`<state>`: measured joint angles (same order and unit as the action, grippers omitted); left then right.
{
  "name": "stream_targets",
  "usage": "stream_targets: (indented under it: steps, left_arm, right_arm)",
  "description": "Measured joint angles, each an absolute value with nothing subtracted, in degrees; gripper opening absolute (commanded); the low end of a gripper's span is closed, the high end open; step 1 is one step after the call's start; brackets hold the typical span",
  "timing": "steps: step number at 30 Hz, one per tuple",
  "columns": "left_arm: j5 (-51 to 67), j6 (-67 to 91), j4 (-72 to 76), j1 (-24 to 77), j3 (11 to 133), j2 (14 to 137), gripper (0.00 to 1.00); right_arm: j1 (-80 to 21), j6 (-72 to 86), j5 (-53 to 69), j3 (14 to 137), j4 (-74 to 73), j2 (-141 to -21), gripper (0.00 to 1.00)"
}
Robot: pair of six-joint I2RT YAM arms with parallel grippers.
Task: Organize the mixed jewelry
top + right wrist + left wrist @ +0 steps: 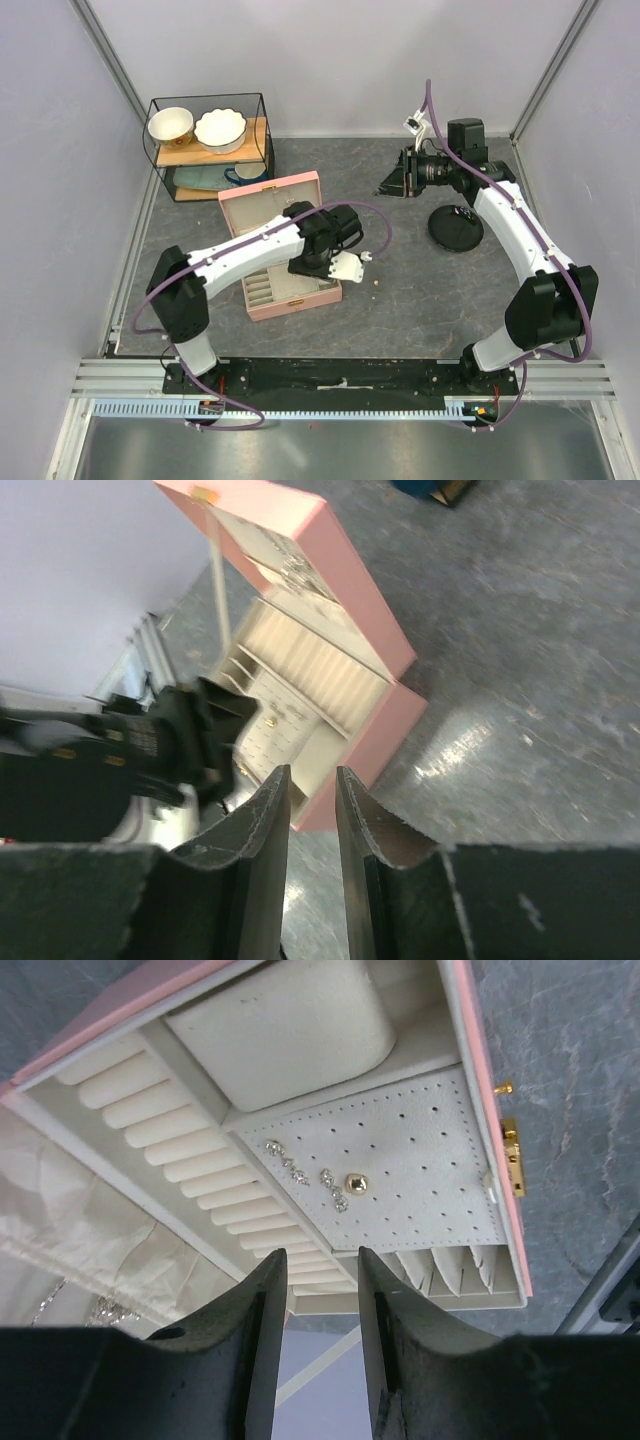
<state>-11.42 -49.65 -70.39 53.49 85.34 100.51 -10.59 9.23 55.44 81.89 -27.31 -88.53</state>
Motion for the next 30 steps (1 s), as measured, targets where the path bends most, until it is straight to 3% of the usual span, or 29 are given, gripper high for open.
stream_targets:
  steps: [9,14,21,30]
  left_arm:
    - [0.60,-45.58,-67.81,52.77,86.91,91.09,0.45]
    - [9.50,-41.28,-62.00,46.19,86.48,85.84,0.47]
    - [17.21,-33.12,-52.95,32.64,85.45,82.72,0.48]
    - [18.55,-24.75,-44.75,26.39,79.94,78.61,0.49]
  right_arm:
    - [-10.59,-7.64,44.80,79.75,-39.97,-88.25,0.41]
    - [-11.18,-16.64,38.52,72.73,-46.24,-86.80,0.51]
    - [-19.03,-24.82,29.69,63.66,-49.15,-83.96,0.52]
    - [-27.11,-25.67,24.32,56.64,-45.56,-85.86,0.50]
